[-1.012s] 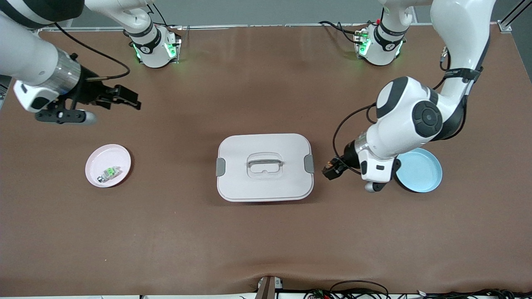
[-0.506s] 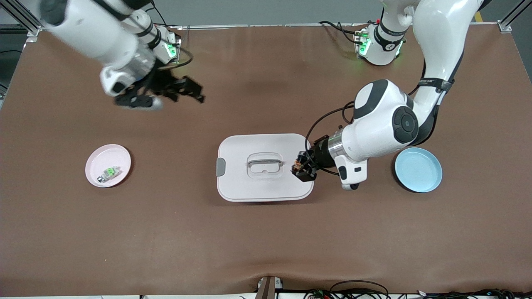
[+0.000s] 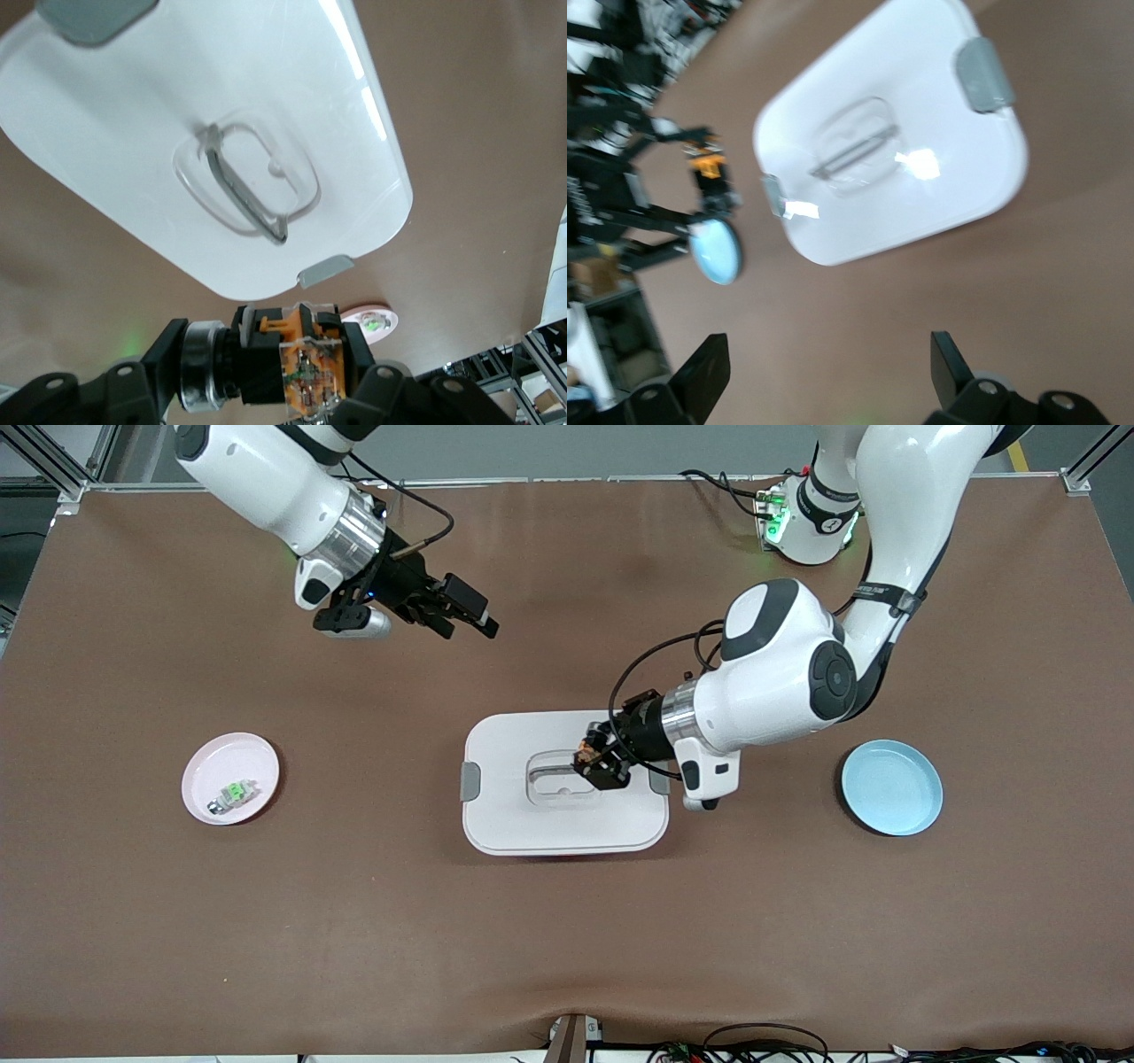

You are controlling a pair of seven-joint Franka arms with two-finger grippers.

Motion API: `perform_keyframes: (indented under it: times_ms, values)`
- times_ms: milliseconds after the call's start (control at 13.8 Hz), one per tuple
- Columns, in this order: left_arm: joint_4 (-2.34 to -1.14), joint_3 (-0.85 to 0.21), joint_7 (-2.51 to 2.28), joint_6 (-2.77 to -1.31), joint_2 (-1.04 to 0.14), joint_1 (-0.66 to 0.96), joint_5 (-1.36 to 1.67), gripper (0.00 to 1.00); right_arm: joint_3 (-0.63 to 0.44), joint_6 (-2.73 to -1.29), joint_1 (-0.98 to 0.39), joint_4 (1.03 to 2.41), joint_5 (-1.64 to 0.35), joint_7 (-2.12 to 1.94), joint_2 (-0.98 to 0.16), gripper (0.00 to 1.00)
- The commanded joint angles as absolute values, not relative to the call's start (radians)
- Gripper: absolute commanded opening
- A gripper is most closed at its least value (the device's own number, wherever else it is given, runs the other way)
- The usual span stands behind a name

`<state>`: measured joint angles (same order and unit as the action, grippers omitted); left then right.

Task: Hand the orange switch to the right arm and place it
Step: 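Bring the orange switch above the box toward the right gripper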

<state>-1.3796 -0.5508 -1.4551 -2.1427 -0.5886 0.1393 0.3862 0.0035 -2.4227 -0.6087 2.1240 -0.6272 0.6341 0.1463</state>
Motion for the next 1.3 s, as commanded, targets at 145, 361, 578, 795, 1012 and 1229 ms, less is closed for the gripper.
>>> perform_keyframes:
  times_ms: [145,361,578,795,1012,1229]
  values:
    - [-1.335,-0.551,-1.466,-2.152,-0.634,0.193,0.442,0.00,-0.017,-2.503,-0.624,2.099,-0.805,0.418,0.054,1.00]
    - [-1.335,-0.554,-1.463,-2.152,-0.644,0.207,0.474,0.00,-0.018,-2.502,-0.594,2.059,-0.850,0.296,-0.015,1.00]
    - [-1.333,-0.552,-1.463,-2.152,-0.650,0.229,0.477,0.00,-0.018,-2.502,-0.594,1.997,-0.851,0.307,-0.078,1.00]
    - [-1.333,-0.554,-1.465,-2.152,-0.650,0.233,0.479,0.00,-0.018,-2.503,-0.591,1.953,-0.853,0.311,-0.121,1.00]
    - [-1.333,-0.554,-1.460,-2.154,-0.650,0.245,0.479,0.00,-0.018,-2.511,-0.592,1.942,-0.929,0.311,-0.138,1.00]
    - [-1.328,-0.554,-1.460,-2.155,-0.650,0.256,0.479,0.00,-0.017,-2.555,-0.604,1.945,-0.940,0.313,-0.156,1.00]
